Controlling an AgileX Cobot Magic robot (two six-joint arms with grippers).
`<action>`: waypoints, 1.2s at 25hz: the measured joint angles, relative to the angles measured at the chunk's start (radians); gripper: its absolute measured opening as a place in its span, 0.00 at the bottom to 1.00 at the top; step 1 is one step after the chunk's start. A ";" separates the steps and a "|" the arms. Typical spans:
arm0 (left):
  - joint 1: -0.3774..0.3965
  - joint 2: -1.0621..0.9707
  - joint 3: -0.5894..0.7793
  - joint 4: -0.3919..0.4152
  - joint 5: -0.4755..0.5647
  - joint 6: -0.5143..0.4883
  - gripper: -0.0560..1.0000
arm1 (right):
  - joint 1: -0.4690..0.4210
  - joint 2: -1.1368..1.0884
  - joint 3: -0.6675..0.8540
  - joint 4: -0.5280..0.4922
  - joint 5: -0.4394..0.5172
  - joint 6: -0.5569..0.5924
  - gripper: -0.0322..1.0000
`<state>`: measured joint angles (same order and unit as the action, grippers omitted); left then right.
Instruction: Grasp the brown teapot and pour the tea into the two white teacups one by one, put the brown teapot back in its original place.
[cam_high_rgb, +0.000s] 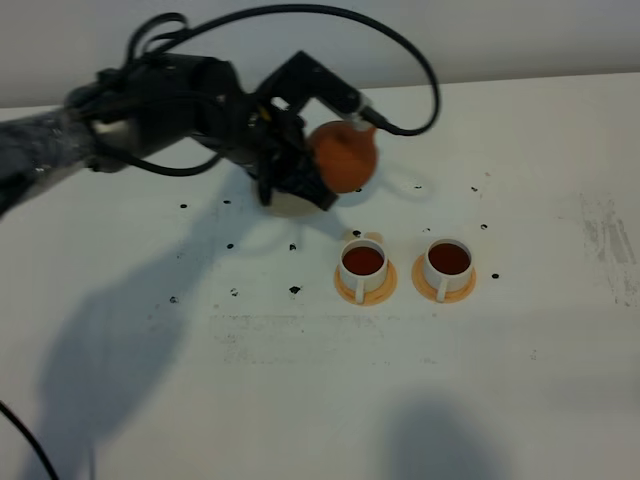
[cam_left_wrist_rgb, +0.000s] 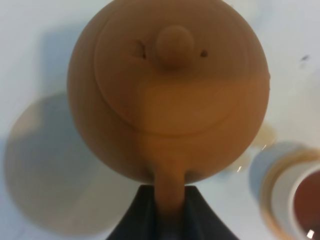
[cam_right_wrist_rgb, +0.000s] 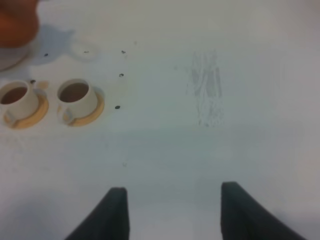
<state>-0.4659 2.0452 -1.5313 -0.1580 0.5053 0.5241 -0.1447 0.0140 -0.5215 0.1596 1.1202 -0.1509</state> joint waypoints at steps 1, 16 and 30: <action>0.012 -0.012 0.020 0.002 -0.001 -0.011 0.13 | 0.000 0.000 0.000 0.000 0.000 0.000 0.44; 0.082 -0.039 0.071 0.012 0.005 -0.064 0.13 | 0.000 0.000 0.000 0.000 0.000 0.000 0.44; 0.113 0.012 0.071 0.014 -0.022 -0.069 0.13 | 0.000 0.000 0.000 0.000 0.000 0.000 0.44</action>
<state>-0.3525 2.0570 -1.4598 -0.1437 0.4837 0.4549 -0.1447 0.0140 -0.5215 0.1596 1.1202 -0.1509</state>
